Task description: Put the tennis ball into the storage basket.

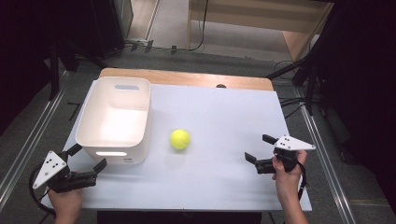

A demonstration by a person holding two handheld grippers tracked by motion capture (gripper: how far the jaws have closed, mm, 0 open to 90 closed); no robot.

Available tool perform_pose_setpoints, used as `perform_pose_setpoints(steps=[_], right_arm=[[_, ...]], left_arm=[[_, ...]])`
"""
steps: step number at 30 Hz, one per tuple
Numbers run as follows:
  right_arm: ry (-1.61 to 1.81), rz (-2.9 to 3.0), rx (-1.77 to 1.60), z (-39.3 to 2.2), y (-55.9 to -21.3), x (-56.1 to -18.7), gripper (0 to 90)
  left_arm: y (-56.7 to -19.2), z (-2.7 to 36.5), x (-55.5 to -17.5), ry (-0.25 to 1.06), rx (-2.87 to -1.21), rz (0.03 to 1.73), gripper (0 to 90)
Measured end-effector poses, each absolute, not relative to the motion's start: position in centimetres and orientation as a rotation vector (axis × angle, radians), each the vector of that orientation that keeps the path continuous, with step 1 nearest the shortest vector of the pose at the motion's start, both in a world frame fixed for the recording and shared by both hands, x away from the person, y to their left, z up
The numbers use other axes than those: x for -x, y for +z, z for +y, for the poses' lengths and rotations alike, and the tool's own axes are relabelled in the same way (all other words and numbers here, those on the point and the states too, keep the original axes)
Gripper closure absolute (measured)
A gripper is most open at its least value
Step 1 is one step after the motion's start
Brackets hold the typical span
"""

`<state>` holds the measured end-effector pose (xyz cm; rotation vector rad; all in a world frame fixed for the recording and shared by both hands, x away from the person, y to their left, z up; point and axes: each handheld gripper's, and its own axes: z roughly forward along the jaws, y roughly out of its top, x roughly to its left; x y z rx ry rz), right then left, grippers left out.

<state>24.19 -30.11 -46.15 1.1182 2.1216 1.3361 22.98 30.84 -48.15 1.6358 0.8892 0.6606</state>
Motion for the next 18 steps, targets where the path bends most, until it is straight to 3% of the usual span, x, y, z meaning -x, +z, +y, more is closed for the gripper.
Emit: perform_pose_setpoints(steps=[18], right_arm=[[1.276,2.264,-1.0,-24.7,-44.4,-27.0,0.0]], left_arm=[[-48.2,30.8,-23.0,0.665,-1.639,0.892,0.0]])
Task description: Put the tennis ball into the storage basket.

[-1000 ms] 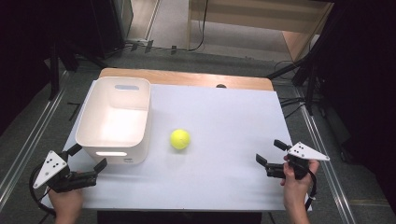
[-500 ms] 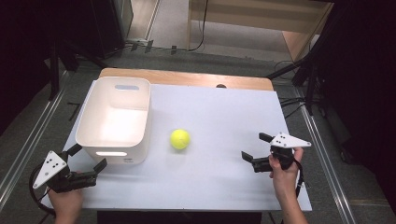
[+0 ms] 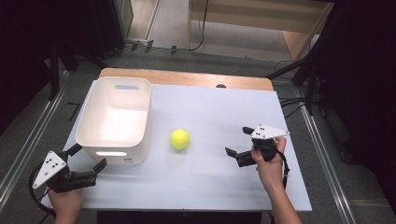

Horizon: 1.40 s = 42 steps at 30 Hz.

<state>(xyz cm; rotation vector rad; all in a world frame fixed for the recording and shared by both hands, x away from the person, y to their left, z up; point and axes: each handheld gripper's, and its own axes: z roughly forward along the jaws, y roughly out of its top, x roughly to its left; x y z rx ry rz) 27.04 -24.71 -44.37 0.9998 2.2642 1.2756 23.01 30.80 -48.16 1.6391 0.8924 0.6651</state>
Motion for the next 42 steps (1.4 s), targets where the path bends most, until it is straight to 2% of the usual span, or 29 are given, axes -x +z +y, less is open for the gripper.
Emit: perform_pose_setpoints(steps=[22,42], right_arm=[[1.247,2.38,-0.929,-20.0,-44.1,-29.5,0.0],[1.211,2.461,-0.905,-17.6,-44.3,-31.2,0.0]], left_arm=[[-48.2,30.7,-23.0,0.67,-1.641,0.887,0.0],[-48.2,30.7,-23.0,0.666,-1.641,0.884,0.0]])
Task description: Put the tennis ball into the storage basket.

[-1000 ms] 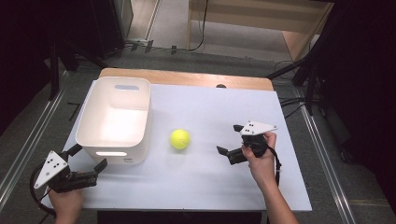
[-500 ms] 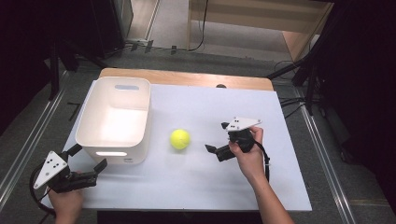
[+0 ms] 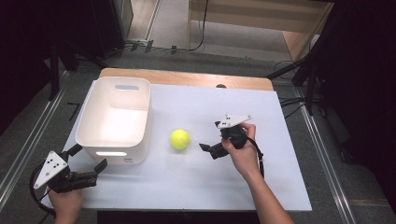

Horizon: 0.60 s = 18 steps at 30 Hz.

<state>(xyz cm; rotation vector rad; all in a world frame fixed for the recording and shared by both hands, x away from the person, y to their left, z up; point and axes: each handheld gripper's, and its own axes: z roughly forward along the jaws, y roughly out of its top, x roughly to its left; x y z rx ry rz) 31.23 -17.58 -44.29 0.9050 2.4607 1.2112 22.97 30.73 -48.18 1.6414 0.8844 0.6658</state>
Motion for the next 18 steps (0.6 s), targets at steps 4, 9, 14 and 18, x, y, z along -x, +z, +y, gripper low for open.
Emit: perform_pose_setpoints(steps=[4,9,14,18], right_arm=[[1.199,2.469,-0.897,-17.3,-44.2,-31.5,0.0],[1.188,2.482,-0.879,-16.6,-44.0,-31.9,0.0],[1.201,2.494,-0.872,-16.3,-43.6,-32.3,0.0],[1.195,2.502,-0.865,-15.9,-43.4,-32.5,0.0]], left_arm=[[-48.2,30.7,-23.0,0.666,-1.641,0.884,0.0],[-48.2,30.7,-23.0,0.665,-1.641,0.883,0.0],[-48.2,30.7,-23.0,0.665,-1.641,0.883,0.0],[-48.2,30.8,-23.0,0.664,-1.641,0.883,0.0]])
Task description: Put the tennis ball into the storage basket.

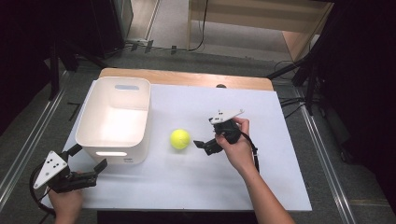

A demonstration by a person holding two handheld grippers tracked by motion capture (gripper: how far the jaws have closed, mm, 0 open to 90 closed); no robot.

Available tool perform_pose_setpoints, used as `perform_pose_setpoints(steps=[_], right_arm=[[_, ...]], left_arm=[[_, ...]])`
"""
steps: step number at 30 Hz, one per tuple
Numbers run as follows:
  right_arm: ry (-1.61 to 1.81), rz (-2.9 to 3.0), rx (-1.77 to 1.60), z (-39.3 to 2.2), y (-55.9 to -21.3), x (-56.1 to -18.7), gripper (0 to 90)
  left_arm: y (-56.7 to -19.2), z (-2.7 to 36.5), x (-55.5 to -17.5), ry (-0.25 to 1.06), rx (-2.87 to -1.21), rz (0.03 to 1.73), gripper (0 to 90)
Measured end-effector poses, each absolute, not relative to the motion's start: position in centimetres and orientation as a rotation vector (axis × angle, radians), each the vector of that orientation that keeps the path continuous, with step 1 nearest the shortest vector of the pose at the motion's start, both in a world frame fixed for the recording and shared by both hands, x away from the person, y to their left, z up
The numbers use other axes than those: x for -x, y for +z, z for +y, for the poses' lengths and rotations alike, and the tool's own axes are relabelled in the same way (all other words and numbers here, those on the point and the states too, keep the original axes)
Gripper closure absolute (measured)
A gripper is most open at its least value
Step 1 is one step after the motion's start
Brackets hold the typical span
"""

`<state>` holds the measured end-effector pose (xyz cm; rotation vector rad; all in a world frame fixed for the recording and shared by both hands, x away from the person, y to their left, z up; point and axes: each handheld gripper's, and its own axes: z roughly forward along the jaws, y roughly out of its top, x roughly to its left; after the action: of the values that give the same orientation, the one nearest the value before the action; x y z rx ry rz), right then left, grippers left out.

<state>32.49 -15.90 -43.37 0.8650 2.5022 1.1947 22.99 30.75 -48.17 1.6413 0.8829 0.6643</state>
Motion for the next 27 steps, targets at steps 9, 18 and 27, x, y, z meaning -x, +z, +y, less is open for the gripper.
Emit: perform_pose_setpoints(steps=[9,18,27], right_arm=[[1.167,2.539,-0.86,-14.9,-43.6,-33.2,0.0],[1.146,2.572,-0.845,-14.3,-43.4,-33.7,0.0],[1.108,2.611,-0.829,-13.3,-43.2,-34.2,0.0]], left_arm=[[-48.2,30.7,-23.0,0.662,-1.64,0.884,0.0],[-48.2,30.8,-23.0,0.663,-1.64,0.884,0.0],[-48.2,30.8,-23.0,0.66,-1.639,0.884,0.0]])
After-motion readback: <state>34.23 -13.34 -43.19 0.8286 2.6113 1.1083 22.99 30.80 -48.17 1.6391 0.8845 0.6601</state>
